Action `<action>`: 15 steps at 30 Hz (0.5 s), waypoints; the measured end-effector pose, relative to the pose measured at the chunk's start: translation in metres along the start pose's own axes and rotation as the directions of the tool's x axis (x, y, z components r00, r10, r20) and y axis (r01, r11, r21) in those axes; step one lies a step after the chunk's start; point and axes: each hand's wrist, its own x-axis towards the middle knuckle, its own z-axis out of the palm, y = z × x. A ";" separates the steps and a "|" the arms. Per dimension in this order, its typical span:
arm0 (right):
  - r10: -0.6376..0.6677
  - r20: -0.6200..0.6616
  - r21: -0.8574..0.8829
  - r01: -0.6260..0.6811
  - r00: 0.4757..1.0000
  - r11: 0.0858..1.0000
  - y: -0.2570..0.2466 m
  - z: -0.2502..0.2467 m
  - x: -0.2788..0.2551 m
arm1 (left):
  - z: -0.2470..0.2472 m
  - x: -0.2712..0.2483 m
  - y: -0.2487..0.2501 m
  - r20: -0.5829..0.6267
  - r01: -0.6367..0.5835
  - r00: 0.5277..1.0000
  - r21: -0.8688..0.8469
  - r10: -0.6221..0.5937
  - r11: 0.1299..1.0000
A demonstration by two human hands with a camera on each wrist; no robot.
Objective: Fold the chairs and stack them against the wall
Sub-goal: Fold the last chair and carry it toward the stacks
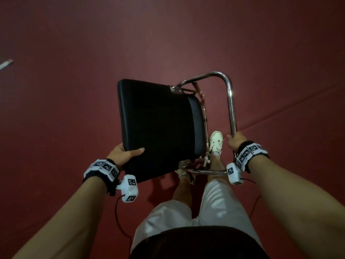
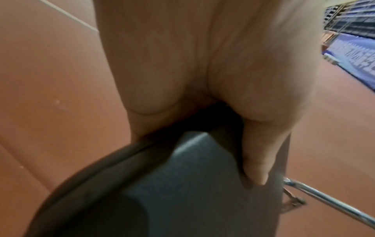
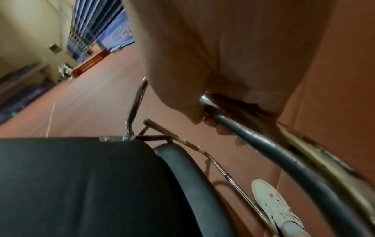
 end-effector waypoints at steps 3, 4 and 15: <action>-0.045 0.005 -0.002 0.045 0.999 0.999 0.004 -0.020 -0.024 | 0.018 -0.012 0.017 0.003 -0.059 0.998 0.054 0.059 0.997; -0.070 0.004 0.001 0.070 0.998 0.998 0.001 -0.027 -0.033 | 0.023 -0.013 0.025 -0.003 -0.076 0.997 0.067 0.077 0.995; -0.290 -0.095 0.031 0.294 0.952 0.955 0.004 -0.085 -0.115 | 0.122 -0.065 0.111 -0.042 -0.465 0.868 0.283 0.495 0.839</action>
